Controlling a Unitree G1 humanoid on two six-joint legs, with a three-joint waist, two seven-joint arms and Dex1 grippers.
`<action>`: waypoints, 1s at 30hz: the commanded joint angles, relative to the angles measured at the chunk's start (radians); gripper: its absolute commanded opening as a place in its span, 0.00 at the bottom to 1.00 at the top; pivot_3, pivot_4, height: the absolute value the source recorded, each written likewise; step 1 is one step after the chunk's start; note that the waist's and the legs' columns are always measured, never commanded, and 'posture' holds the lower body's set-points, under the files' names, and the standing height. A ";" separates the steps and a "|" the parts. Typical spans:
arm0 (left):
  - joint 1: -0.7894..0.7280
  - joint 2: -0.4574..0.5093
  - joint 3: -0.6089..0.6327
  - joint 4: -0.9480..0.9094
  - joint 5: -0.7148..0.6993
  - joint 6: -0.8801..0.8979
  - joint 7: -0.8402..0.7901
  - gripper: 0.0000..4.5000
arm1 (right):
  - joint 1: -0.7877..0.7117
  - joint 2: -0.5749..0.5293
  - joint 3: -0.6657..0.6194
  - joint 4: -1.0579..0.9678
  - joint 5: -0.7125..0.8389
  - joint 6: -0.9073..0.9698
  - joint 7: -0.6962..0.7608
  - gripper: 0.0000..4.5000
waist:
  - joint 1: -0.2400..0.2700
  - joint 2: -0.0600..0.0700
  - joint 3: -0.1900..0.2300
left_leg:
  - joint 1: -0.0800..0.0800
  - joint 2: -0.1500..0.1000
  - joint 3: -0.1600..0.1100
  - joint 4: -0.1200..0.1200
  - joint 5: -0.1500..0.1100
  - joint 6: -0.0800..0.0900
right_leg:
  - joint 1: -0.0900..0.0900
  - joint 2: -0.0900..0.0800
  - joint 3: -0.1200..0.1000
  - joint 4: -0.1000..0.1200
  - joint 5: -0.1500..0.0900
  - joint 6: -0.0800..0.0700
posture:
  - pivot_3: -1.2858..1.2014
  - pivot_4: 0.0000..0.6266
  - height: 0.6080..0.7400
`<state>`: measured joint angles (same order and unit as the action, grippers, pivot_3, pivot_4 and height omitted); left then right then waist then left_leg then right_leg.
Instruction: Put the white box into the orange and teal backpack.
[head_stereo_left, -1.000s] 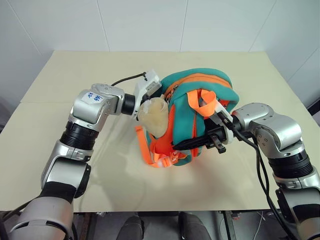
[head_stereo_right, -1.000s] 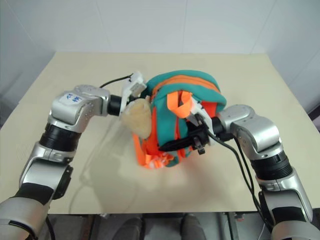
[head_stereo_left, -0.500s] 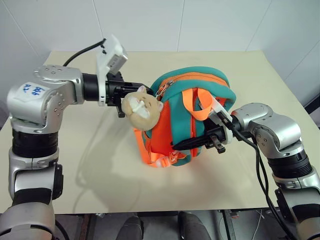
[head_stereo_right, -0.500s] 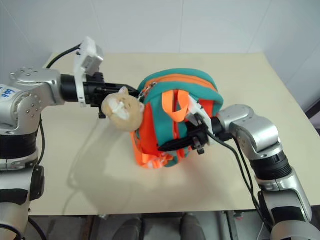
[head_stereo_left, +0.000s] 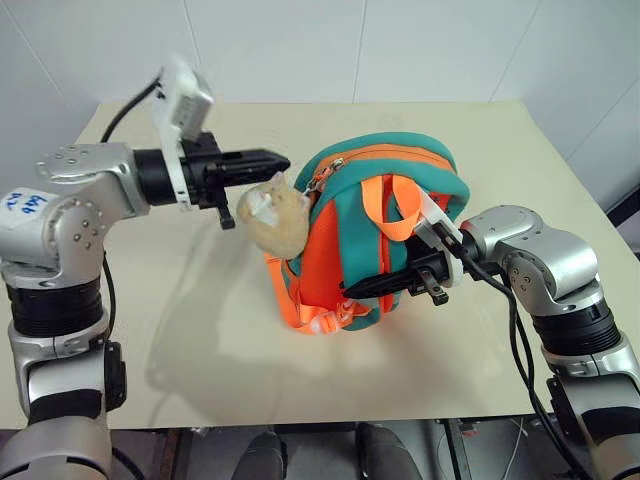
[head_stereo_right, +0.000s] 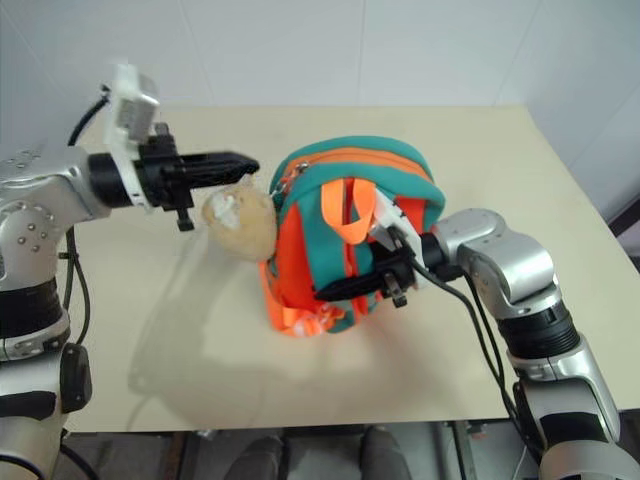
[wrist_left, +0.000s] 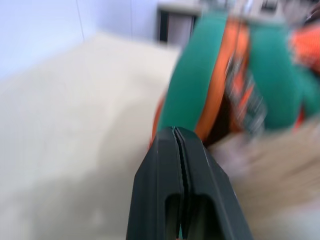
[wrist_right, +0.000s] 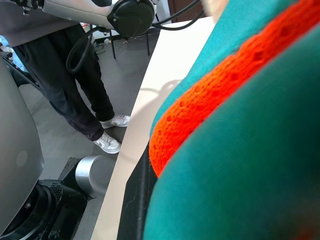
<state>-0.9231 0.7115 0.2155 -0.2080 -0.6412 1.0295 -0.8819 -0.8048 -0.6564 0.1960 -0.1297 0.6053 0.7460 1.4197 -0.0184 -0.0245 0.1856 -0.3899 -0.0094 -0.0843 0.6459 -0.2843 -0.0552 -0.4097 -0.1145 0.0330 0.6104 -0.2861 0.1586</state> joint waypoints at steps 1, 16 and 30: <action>0.022 0.055 0.060 -0.062 -0.058 -0.005 -0.010 0.26 | -0.007 -0.003 -0.009 -0.024 0.010 -0.005 -0.002 0.12 | -0.008 0.000 0.000 | 0.000 0.000 0.000 0.000 0.000 0.000 | 0.000 0.000 0.000 0.000 0.000 0.000 | 0.52 0.24 1.00; 0.211 0.146 0.192 -0.199 -0.248 0.075 0.109 1.00 | -0.019 0.012 0.007 0.013 -0.007 -0.029 0.017 0.12 | -0.009 0.000 0.000 | 0.001 0.001 0.001 0.000 -0.001 0.000 | 0.000 0.000 0.000 0.000 0.000 -0.001 | 0.52 0.24 1.00; 0.141 0.082 -0.068 -0.077 -0.173 -0.037 0.072 1.00 | -0.017 0.023 0.011 0.012 -0.010 -0.036 0.013 0.12 | -0.010 0.000 0.000 | 0.001 0.001 0.002 -0.001 -0.001 0.000 | 0.000 0.001 0.001 0.000 0.001 -0.001 | 0.52 0.24 1.00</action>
<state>-0.7575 0.7928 0.1597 -0.2902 -0.8223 1.0156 -0.7937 -0.8144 -0.6310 0.2132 -0.0892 0.5874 0.7183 1.4298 -0.0281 -0.0250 0.1853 -0.3886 -0.0082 -0.0821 0.6453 -0.2850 -0.0553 -0.4097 -0.1139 0.0336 0.6100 -0.2855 0.1574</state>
